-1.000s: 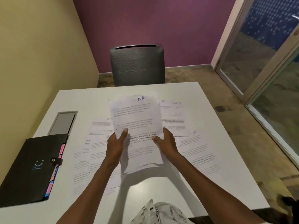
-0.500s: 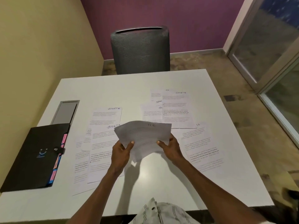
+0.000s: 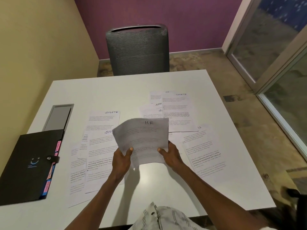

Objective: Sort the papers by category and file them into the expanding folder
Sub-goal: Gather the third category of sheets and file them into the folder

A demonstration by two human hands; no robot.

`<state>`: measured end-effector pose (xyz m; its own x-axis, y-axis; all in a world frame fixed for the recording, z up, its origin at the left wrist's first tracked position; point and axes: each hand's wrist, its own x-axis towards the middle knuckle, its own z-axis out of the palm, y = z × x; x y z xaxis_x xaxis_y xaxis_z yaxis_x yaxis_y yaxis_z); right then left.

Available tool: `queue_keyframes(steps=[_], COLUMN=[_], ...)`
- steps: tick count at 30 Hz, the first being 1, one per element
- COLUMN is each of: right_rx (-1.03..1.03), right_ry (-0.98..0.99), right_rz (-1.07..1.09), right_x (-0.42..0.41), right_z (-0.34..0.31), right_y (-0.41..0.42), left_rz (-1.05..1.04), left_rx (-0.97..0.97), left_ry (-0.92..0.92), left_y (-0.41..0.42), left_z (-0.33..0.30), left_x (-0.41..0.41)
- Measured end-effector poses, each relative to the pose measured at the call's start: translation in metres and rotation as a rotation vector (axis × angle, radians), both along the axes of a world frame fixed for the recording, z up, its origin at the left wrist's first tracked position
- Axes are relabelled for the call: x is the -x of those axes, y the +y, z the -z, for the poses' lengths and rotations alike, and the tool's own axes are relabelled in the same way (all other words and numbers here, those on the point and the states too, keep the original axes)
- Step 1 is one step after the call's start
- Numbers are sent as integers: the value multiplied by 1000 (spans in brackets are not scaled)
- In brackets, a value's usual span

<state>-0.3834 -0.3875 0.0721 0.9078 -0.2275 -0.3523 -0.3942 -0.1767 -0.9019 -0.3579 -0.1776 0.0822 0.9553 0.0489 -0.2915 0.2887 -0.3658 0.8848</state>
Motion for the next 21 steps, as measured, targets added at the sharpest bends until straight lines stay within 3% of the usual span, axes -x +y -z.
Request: queue_keyframes(steps=[7,10,13,17,21], right_rx=[-49,-17,132,487,683], right_ry=[99,188,271,364,527], right_rz=[68,233,371,290,275], right_x=[-14,-11,-4,9,22], right_z=[7,16,31,59,73], right_y=[-38,-68,-108,-172,-213], left_rz=[97,97,68,47,39], left_rx=[-46,-48,-37,-15,7], left_ry=[-50,-60,-41,-14,13], left_y=[1,3,4,3,-5], left_z=[-23,-26,-24,-20,-22], left_x=[-30,-35,-37,-39,-40])
